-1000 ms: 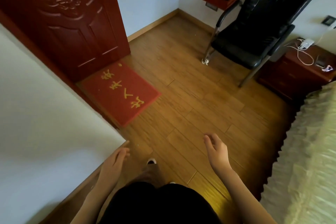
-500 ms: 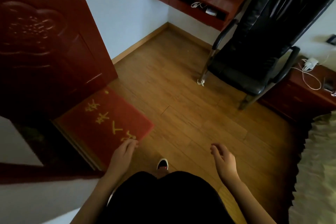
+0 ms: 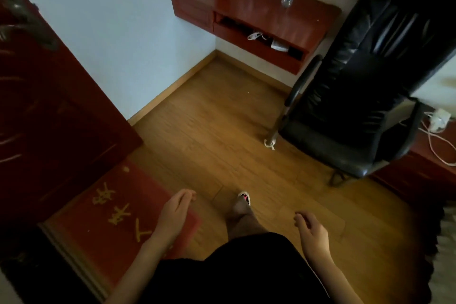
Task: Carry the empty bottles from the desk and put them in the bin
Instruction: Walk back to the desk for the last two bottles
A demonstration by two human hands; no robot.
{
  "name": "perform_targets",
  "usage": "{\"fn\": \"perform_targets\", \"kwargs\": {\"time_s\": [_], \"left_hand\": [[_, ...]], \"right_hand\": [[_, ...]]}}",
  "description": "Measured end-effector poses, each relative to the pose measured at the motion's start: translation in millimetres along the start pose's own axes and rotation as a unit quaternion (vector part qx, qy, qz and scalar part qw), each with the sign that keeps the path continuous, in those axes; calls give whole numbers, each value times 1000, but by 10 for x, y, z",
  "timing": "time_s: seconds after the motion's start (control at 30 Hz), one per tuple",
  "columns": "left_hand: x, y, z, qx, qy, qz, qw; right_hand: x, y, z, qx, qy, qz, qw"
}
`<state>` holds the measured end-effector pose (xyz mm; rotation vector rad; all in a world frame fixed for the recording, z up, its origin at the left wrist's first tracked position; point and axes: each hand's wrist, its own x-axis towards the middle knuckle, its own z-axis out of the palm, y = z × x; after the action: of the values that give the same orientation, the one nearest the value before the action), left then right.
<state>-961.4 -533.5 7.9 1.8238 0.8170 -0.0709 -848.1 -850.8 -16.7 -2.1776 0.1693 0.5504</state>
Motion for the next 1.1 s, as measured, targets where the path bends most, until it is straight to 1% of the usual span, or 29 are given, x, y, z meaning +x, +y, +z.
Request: {"fn": "perform_targets", "kwargs": {"time_s": [0.1,0.23,0.33,0.5,0.6,0.73,0.83,0.9,1.0,1.1], "left_hand": [[566,295,37,-35,26,-28,999],[1211,698,-105,-52,67,-37,996],[1649,885,-263,-59,77,-60,993],[2366,1002,-381,-78,128,-81,985],[2893,1069,-434,-97,135,-90,982],[3824,1394,-583,-106,105,-86,985],[4627,1836,-798,-64,79,-39,994],[5112,2150,-948,-13,55,0,998],[5803,2617,-1083,69,18,29,997],[6340,3000,-1099,91,-9,55,994]], "right_hand": [[842,-585,-74,-13,-29,-13,999],[1802,-1539,-131,-50,-59,-83,994],[2421,-2165,-114,-41,-61,-126,989],[3255,-2871,120,-25,-88,-146,985],[3726,-3155,319,-39,-111,-155,981],[4406,-3491,546,-42,-128,-132,982],[4883,-3798,622,-41,-118,-104,987],[5111,-3968,639,-22,-88,-89,992],[5438,-4158,629,-14,-27,-73,997],[5716,-4253,589,-24,0,-40,999]]}}
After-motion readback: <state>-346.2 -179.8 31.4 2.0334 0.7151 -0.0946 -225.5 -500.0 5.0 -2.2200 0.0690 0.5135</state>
